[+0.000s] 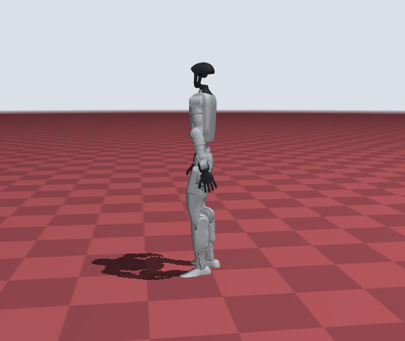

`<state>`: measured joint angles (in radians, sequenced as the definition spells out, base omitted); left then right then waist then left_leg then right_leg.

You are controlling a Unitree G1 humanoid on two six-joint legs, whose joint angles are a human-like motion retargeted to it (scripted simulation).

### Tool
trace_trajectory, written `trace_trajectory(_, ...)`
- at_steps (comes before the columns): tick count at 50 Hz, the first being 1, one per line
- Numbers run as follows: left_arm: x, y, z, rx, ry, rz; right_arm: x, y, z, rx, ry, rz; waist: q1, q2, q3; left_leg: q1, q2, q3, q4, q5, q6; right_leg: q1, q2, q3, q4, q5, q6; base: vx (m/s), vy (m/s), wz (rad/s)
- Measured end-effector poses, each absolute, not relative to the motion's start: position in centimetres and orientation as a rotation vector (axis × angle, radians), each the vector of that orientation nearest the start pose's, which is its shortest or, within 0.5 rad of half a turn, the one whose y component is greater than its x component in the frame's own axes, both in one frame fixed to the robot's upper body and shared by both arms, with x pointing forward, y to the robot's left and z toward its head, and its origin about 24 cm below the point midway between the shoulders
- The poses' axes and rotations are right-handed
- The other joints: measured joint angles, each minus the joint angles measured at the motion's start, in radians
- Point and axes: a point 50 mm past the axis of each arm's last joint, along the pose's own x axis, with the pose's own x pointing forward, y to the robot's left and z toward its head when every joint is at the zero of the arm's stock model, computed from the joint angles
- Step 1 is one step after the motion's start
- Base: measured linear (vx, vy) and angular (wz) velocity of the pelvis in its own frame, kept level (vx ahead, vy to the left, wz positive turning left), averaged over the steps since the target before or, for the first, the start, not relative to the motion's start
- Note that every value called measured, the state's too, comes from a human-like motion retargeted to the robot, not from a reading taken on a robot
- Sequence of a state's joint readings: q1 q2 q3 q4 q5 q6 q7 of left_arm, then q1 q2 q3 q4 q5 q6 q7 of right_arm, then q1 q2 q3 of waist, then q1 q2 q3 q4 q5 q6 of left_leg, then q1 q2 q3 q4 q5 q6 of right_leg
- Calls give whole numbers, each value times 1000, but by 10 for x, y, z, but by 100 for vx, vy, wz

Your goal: In place motions

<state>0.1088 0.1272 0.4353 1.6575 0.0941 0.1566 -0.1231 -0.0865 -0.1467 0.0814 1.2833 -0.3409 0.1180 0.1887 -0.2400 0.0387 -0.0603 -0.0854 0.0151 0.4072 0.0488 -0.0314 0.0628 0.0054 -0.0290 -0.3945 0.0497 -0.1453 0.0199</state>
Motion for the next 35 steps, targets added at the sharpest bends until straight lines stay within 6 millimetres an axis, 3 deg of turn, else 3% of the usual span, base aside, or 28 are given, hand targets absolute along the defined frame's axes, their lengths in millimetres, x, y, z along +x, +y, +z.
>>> trace_trajectory(5,-27,186,-178,-267,1699,207,60,-203,-174,-314,1524,317,73,-13,-11,13,-12,-3,-15,11,-5,7,-7,-11,10,-10,-6,5,-2,10)
trace_trajectory(9,1,185,-180,-266,1613,187,31,-210,-175,-368,1660,348,65,-8,-15,14,-14,-18,-17,15,-4,19,-3,-29,5,-15,-6,1,-1,25)
trace_trajectory(14,13,187,-180,-246,1587,170,-4,-214,-174,-473,1787,400,67,1,-39,15,-16,-17,-33,22,-7,18,-1,-41,3,-19,-5,3,0,4)
trace_trajectory(18,8,191,-179,-230,1615,171,-19,-213,-173,-501,1836,459,119,2,-58,21,-7,37,-45,19,-14,16,13,11,2,-31,-9,3,0,-70)
trace_trajectory(22,-7,192,-178,-229,1679,176,-25,-212,-173,-502,1841,475,144,4,-71,28,-3,73,-48,11,-18,21,28,40,-11,-31,-19,3,1,-40)
trace_trajectory(25,-18,191,-176,-239,1725,184,-20,-213,-173,-500,1835,464,81,10,-66,25,-12,13,-47,16,-12,9,10,-15,1,-20,-12,2,1,71)
trace_trajectory(35,-45,185,-174,-267,1790,212,15,-210,-175,-489,1727,441,76,17,-64,49,-11,37,-58,10,-14,5,11,18,7,-13,-11,1,2,-5)
